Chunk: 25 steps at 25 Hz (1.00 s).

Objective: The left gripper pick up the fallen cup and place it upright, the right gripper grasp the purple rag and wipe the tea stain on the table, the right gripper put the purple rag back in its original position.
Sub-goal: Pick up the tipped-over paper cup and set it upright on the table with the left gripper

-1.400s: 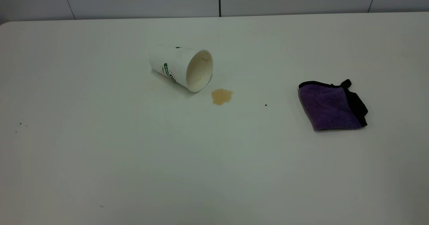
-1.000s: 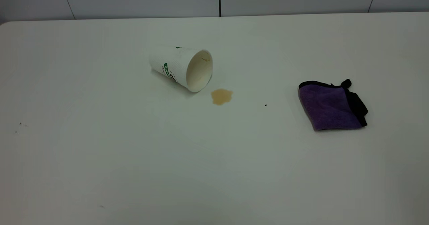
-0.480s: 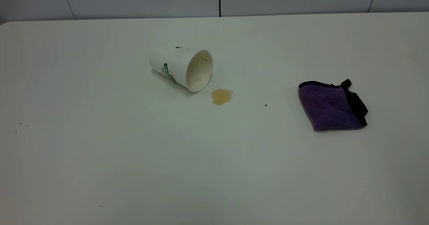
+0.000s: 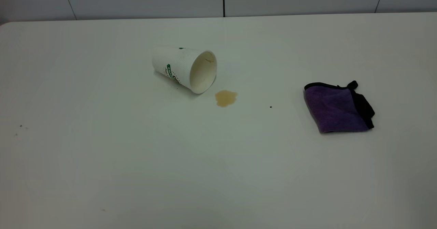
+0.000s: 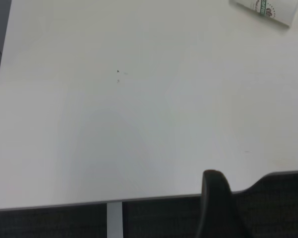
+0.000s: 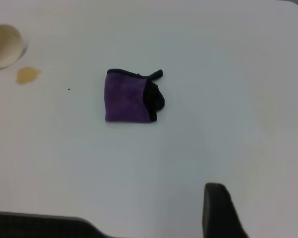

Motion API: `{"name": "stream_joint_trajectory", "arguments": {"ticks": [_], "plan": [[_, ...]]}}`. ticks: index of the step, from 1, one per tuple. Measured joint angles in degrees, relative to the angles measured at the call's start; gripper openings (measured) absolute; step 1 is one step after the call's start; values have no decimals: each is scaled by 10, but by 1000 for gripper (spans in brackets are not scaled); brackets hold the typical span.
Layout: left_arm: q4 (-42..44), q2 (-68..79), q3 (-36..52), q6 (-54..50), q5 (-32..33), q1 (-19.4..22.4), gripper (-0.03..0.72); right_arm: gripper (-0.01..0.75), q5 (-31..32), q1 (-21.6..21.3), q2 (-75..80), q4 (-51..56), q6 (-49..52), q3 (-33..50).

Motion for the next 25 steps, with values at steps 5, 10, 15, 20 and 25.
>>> {"name": "stream_joint_trajectory", "arguments": {"ticks": [5, 10, 15, 20, 25], "plan": [[0, 0, 0, 0, 0, 0, 458, 429, 0, 0, 0, 0, 0, 0], [0, 0, 0, -3, 0, 0, 458, 429, 0, 0, 0, 0, 0, 0], [4, 28, 0, -8, -3, 0, 458, 429, 0, 0, 0, 0, 0, 0], [11, 167, -25, 9, -55, 0, 458, 429, 0, 0, 0, 0, 0, 0], [14, 337, -61, 13, -163, 0, 458, 429, 0, 0, 0, 0, 0, 0]]}}
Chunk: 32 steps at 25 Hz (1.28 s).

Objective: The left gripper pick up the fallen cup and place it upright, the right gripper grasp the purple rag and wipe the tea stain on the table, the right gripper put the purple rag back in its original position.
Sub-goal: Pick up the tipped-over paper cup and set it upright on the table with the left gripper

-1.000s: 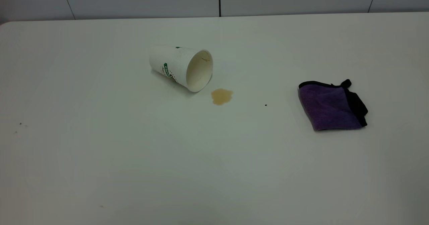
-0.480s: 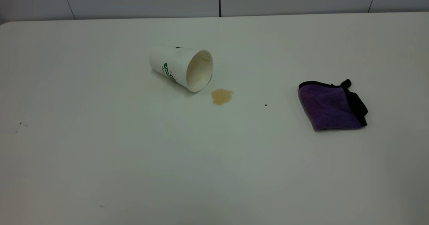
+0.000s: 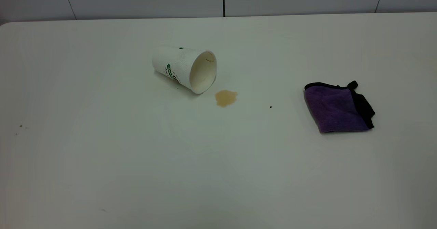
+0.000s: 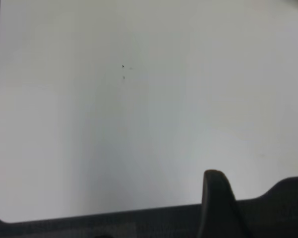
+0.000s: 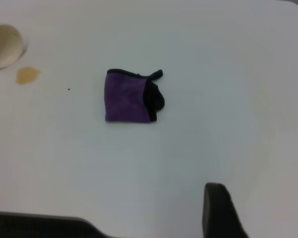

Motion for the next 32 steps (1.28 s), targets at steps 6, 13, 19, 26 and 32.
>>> {"name": "stream_joint_trajectory", "arguments": {"ticks": [6, 13, 19, 26, 32], "plan": [[0, 212, -44, 2, -106, -2, 458, 429, 0, 0, 0, 0, 0, 0], [12, 405, -103, 14, -190, -85, 458, 429, 0, 0, 0, 0, 0, 0], [60, 575, -188, -10, -223, -169, 458, 429, 0, 0, 0, 0, 0, 0], [156, 756, -336, -82, -211, -261, 458, 429, 0, 0, 0, 0, 0, 0], [287, 892, -474, -204, -156, -337, 458, 429, 0, 0, 0, 0, 0, 0]]}}
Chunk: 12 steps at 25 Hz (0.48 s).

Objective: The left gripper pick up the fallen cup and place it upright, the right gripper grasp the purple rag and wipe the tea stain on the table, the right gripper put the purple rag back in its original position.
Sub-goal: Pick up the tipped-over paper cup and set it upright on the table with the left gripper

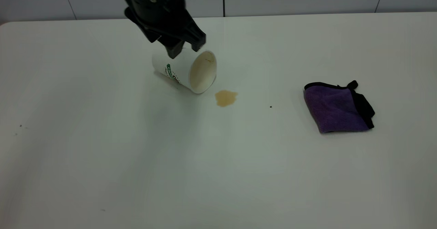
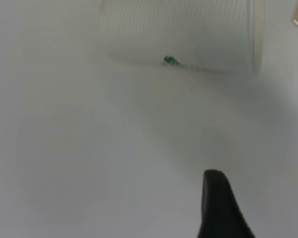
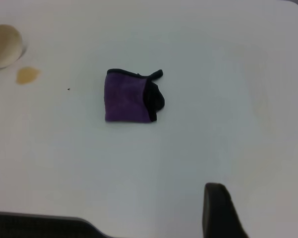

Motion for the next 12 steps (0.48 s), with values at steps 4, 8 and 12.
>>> {"name": "stream_joint_trajectory", "arguments": {"ticks": [4, 8, 12], "plan": [[101, 78, -72, -85, 29, -47, 458, 429, 0, 0, 0, 0, 0, 0], [204, 146, -130, -186, 53, -74, 458, 429, 0, 0, 0, 0, 0, 0], [287, 200, -170, -265, 81, -83, 458, 429, 0, 0, 0, 0, 0, 0]]}}
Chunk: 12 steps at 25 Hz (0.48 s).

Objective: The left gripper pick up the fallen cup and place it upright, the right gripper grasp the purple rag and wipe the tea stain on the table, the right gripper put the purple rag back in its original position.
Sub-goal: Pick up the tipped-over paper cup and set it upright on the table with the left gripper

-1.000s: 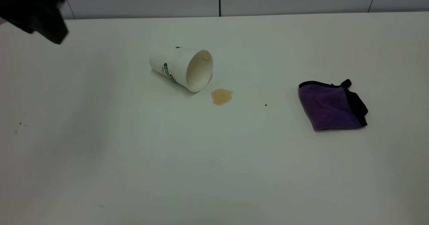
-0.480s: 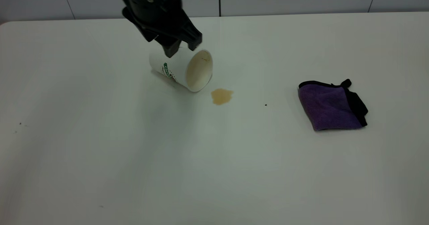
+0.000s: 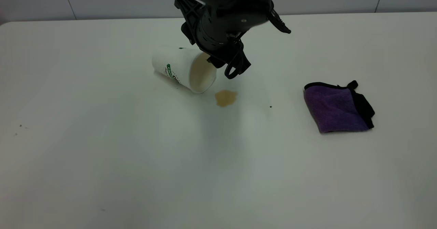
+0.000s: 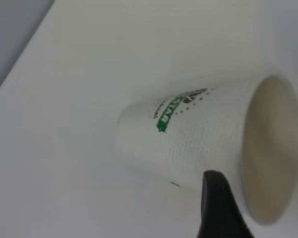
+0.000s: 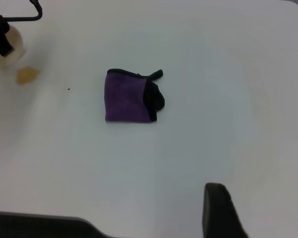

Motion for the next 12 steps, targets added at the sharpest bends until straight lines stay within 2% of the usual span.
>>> {"name": "stream_joint_trajectory", "arguments": {"ticks": [4, 12], "plan": [[39, 27, -19, -39, 30, -1, 458, 429, 0, 0, 0, 0, 0, 0], [65, 53, -25, -50, 33, -1, 458, 429, 0, 0, 0, 0, 0, 0]]}}
